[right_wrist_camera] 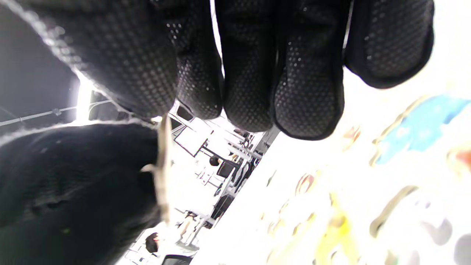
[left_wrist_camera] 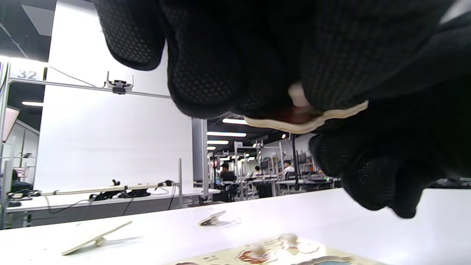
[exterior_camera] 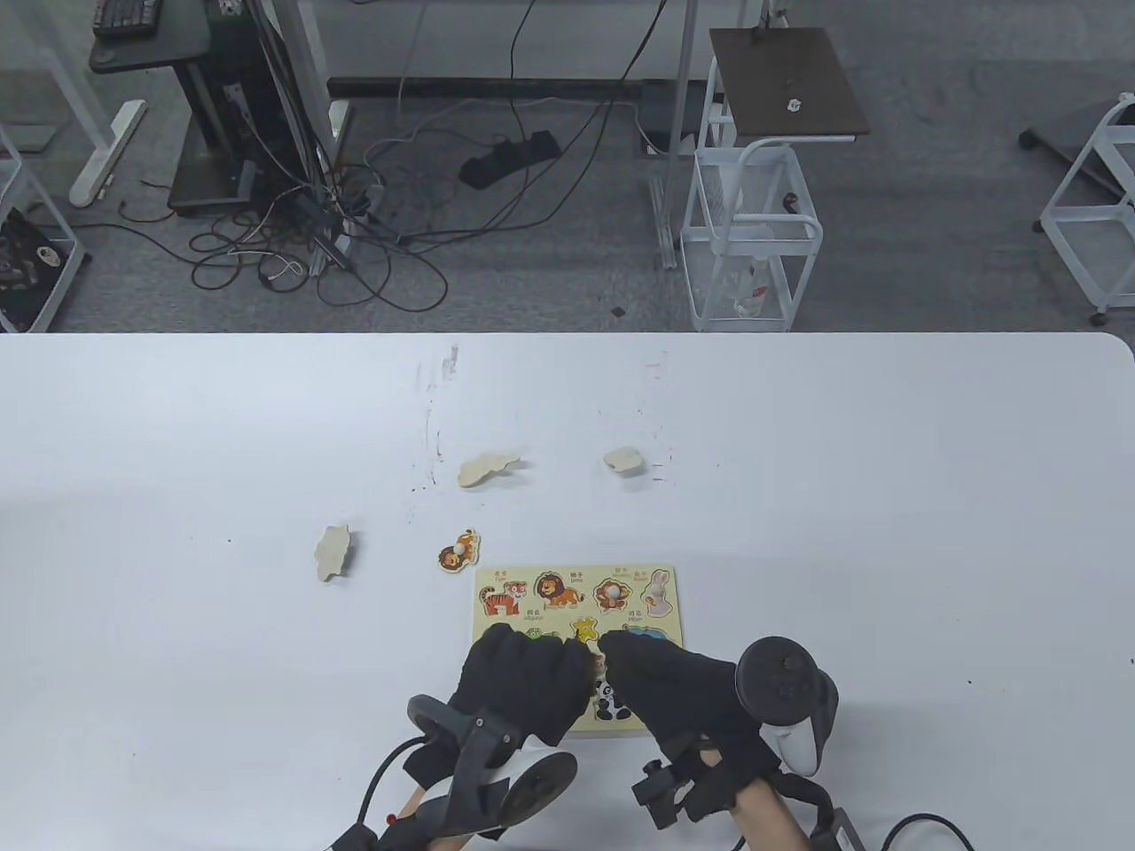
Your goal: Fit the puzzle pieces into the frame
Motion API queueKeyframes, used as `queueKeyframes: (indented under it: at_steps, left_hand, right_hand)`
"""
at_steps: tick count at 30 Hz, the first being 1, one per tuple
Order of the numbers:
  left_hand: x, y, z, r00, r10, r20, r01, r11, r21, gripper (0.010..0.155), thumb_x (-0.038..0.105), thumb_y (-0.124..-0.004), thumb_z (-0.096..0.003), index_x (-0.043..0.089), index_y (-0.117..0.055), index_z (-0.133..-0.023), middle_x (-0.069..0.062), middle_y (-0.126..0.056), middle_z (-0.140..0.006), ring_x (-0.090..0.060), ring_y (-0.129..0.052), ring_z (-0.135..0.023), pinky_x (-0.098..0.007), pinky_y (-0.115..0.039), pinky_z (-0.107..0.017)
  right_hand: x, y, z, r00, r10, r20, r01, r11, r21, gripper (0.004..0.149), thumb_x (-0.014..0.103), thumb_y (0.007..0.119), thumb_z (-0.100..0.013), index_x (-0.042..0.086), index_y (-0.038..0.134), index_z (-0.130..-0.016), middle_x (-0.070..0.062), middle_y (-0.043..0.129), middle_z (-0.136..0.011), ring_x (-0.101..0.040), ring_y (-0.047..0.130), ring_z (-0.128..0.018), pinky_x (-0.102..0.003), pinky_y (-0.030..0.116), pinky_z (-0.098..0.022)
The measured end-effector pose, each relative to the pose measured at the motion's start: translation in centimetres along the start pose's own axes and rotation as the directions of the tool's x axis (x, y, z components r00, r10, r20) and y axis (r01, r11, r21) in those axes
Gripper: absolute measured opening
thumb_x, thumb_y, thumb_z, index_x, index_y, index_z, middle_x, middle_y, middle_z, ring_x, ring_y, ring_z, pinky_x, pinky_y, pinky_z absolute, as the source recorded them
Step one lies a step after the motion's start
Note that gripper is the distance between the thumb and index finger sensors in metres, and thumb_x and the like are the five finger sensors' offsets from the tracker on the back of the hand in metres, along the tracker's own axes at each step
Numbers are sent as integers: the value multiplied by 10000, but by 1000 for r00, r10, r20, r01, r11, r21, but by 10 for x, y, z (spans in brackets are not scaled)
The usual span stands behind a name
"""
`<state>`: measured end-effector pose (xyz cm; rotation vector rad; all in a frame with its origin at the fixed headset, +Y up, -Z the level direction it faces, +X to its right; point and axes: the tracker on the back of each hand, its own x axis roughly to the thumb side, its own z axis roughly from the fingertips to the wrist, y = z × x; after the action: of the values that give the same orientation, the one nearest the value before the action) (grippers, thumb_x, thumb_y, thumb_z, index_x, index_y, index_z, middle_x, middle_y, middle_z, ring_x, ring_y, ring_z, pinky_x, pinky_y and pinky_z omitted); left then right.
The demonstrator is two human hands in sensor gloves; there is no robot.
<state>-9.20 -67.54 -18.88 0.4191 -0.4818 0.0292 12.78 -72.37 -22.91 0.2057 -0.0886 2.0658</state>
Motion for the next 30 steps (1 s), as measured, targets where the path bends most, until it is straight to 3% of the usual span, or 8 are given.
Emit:
queueKeyframes:
  at_steps: [5, 10, 19, 30]
  left_hand:
    - [-16, -8, -20, 998, -50, -30, 46, 991, -122, 493, 458, -935, -387, 247, -937, -833, -27, -1023, -740, -200, -1058, -596, -508, -773, -686]
    - [-32, -22, -42, 993, -102, -61, 85, 967, -242, 492, 454, -935, -385, 248, -937, -832, -26, -1025, -737, -201, -1058, -595, -509, -772, -685]
    - [-58, -54, -70, 975, -206, -81, 152, 890, -431, 485, 448, -932, -386, 262, -936, -834, -14, -1026, -748, -194, -1063, -606, -503, -774, -687]
    - [-68, -89, -83, 957, -270, -107, 163, 803, -574, 475, 436, -928, -388, 268, -940, -832, -12, -1026, -754, -195, -1064, -613, -504, -766, -692]
  right_hand:
    - [-3, -7, -3, 990, 133, 54, -132, 991, -22, 536, 443, 917, -369, 215, 903, -854, -108, 884, -875, -447, 968, -710, -635, 735, -521]
    - [-12, -11, -6, 980, 199, 19, -199, 979, -42, 557, 458, 896, -378, 211, 878, -877, -109, 867, -894, -463, 939, -743, -657, 701, -545]
    - [-24, -16, -9, 979, 202, -23, -202, 979, -32, 591, 457, 893, -379, 194, 840, -906, -107, 851, -909, -474, 910, -775, -670, 669, -567]
    - [-25, -18, -9, 976, 216, -23, -217, 975, -42, 580, 442, 893, -383, 194, 840, -905, -105, 852, -907, -478, 902, -778, -670, 670, -564]
